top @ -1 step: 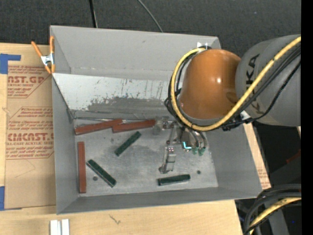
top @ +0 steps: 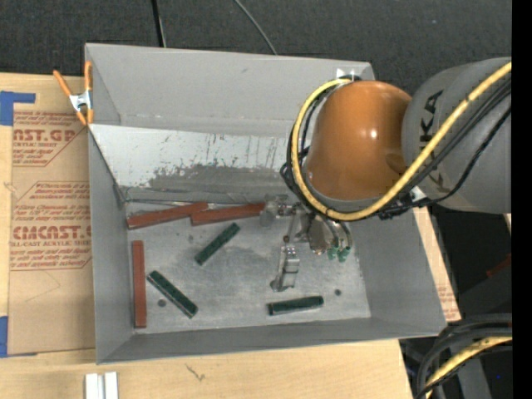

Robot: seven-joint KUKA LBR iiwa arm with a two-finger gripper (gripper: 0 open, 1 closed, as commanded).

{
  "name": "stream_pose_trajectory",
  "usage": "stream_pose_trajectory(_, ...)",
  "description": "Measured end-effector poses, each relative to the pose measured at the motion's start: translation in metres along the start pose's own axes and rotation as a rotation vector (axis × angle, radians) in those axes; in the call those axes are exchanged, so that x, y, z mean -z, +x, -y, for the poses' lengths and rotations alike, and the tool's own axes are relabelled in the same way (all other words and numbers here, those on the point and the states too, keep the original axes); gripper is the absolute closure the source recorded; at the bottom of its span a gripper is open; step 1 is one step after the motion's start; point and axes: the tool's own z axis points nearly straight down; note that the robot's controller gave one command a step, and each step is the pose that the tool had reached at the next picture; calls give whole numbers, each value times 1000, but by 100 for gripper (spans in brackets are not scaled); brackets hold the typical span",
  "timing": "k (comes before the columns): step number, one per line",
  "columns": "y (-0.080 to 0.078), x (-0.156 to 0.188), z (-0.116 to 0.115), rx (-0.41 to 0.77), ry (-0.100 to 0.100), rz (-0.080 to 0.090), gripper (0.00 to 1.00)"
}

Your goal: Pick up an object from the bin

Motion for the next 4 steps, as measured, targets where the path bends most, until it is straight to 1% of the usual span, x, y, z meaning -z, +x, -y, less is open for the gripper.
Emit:
stream_pose_trajectory(1, 7, -11, 21, 148, -1, 4, 0)
stream_pose_trajectory(2, 12, -57, 46, 281, 2, 4, 0)
stream_pose_trajectory(3, 21, -151, 65, 314, 0, -3, 100)
stream_pose_trajectory(4, 21, -151, 65, 314, -1, -2, 100)
